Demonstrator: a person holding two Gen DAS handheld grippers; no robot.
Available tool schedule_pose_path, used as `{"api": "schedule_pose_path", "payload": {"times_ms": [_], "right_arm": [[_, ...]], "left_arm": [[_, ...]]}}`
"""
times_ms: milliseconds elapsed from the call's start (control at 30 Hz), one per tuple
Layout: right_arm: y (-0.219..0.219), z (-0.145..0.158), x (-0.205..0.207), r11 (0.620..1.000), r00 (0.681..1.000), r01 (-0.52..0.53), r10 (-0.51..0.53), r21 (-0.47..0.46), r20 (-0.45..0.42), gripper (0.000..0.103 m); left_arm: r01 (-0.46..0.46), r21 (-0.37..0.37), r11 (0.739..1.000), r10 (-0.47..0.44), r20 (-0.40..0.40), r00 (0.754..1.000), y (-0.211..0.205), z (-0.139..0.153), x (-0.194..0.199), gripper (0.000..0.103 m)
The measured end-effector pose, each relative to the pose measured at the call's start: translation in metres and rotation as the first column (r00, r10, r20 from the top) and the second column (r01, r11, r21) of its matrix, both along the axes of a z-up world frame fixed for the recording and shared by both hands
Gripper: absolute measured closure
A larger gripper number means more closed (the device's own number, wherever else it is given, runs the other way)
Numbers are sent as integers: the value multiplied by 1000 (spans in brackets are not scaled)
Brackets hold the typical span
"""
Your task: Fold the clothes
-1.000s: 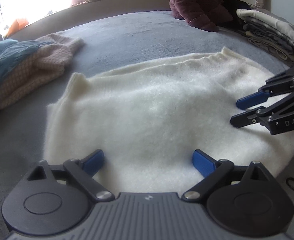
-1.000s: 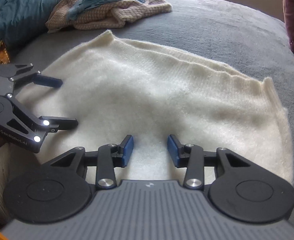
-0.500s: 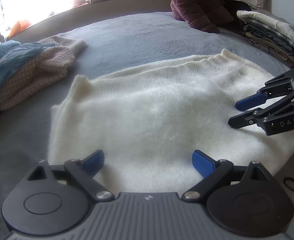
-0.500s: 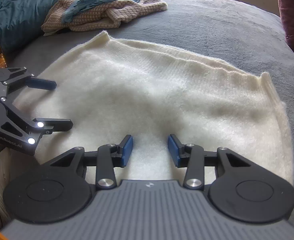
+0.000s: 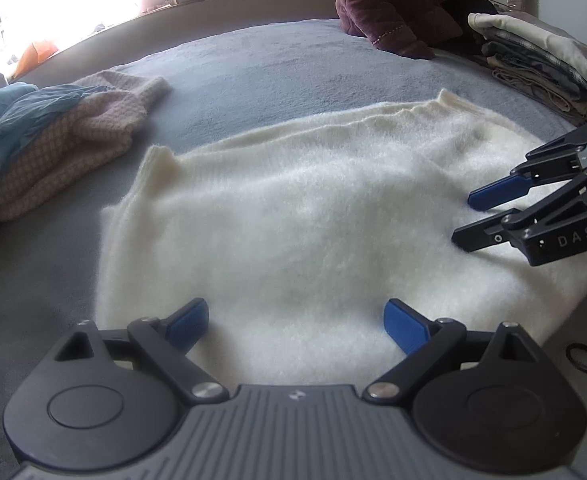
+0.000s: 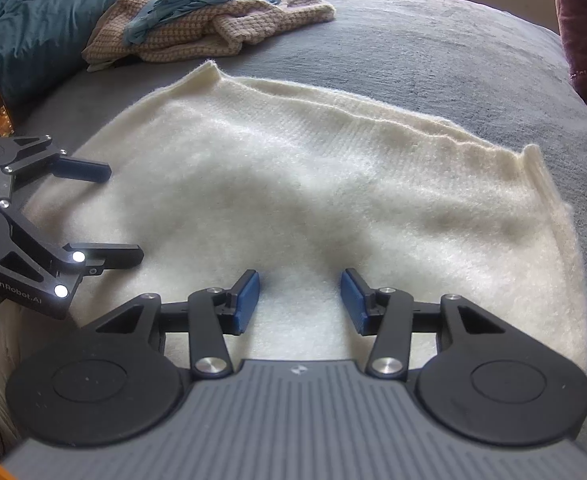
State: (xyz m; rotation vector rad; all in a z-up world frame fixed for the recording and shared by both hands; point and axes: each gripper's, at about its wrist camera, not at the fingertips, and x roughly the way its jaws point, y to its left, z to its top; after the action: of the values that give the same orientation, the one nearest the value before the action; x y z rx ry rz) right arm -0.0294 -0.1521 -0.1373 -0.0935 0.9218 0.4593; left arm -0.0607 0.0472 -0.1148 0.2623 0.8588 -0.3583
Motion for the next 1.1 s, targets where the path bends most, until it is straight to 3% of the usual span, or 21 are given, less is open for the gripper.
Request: {"api": "schedule_pose_path", "payload": {"times_ms": [500, 667, 833, 867, 933, 1100], "right_arm": [[2, 2, 1, 1000, 1000, -22, 22, 7, -21, 44], [0, 22, -5, 993, 994, -114, 114, 43, 6, 44], [12, 30, -27, 936, 937, -348, 348, 61, -1, 44], [17, 24, -31, 924, 924, -382, 382, 21, -12, 44], [28, 6, -39, 895, 899, -438, 436, -90, -41, 44], [37, 17, -45, 865, 870, -491, 492, -102, -12, 43]], "left_arm": [[1, -3, 1000, -1, -4, 1000, 1, -1, 1, 7], [1, -7, 1000, -1, -8, 1000, 1, -1, 1, 7], [-1, -12, 1000, 1, -13, 1000, 1, -1, 2, 7], [-1, -12, 1000, 1, -13, 1000, 1, -1, 2, 7], [0, -12, 1000, 0, -12, 1000, 1, -1, 1, 7], [0, -16, 1000, 0, -12, 1000, 3, -1, 2, 7]]}}
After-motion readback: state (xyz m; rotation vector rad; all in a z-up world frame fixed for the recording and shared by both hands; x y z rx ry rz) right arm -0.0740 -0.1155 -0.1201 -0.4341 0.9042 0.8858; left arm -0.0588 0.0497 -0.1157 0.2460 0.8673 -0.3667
